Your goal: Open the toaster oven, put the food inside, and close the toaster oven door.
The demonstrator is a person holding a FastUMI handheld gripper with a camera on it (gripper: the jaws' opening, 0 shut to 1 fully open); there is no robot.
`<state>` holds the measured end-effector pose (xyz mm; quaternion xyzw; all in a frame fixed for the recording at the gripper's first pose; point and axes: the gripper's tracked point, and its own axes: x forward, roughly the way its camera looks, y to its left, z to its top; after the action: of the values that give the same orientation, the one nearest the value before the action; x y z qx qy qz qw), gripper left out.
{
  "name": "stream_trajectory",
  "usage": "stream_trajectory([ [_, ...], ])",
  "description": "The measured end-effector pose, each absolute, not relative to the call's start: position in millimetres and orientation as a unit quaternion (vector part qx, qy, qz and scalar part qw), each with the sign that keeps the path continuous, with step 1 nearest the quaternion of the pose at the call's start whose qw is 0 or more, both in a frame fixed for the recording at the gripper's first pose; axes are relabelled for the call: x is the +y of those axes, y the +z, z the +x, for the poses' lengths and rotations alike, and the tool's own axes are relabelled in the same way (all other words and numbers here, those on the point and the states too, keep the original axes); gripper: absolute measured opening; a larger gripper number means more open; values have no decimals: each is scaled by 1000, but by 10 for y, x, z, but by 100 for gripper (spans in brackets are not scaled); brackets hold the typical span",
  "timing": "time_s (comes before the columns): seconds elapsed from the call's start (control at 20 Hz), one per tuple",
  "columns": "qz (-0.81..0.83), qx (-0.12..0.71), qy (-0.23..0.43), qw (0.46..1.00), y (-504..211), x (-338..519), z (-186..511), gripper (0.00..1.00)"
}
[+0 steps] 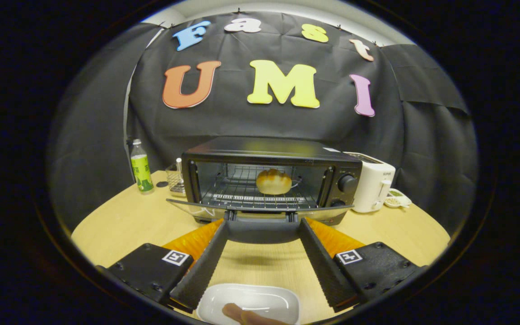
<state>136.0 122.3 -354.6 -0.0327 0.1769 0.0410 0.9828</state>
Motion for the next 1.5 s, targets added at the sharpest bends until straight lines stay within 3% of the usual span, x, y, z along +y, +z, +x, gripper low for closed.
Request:
stream_trajectory([
  [0.9, -21, 154, 66, 986, -3072, 1306, 979, 100],
  [1.3, -17, 94, 9, 995, -2325, 746, 516, 100],
  [1.5, 5, 81, 20, 996, -2024, 712, 217, 100],
])
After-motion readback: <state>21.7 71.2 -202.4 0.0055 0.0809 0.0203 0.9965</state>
